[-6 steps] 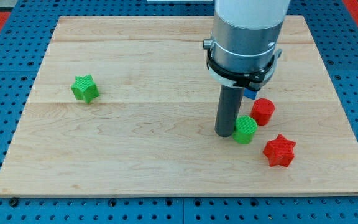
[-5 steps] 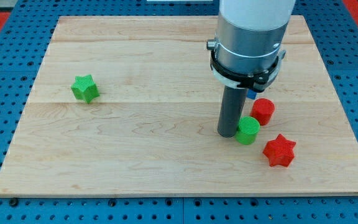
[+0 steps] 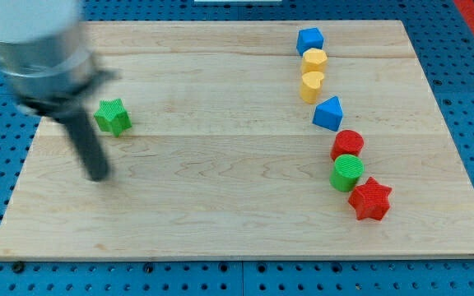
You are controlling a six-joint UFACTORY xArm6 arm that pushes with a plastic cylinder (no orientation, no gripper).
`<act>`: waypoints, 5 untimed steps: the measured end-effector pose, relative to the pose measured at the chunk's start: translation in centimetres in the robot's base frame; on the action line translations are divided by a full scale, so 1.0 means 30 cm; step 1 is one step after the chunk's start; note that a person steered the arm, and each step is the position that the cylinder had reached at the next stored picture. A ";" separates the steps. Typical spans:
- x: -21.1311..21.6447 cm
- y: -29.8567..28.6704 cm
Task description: Push the green star slightly right
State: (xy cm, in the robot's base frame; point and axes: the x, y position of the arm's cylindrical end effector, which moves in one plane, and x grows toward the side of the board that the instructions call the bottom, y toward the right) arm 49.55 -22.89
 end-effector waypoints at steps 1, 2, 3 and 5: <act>-0.200 -0.009; -0.318 0.115; -0.309 0.212; -0.249 0.503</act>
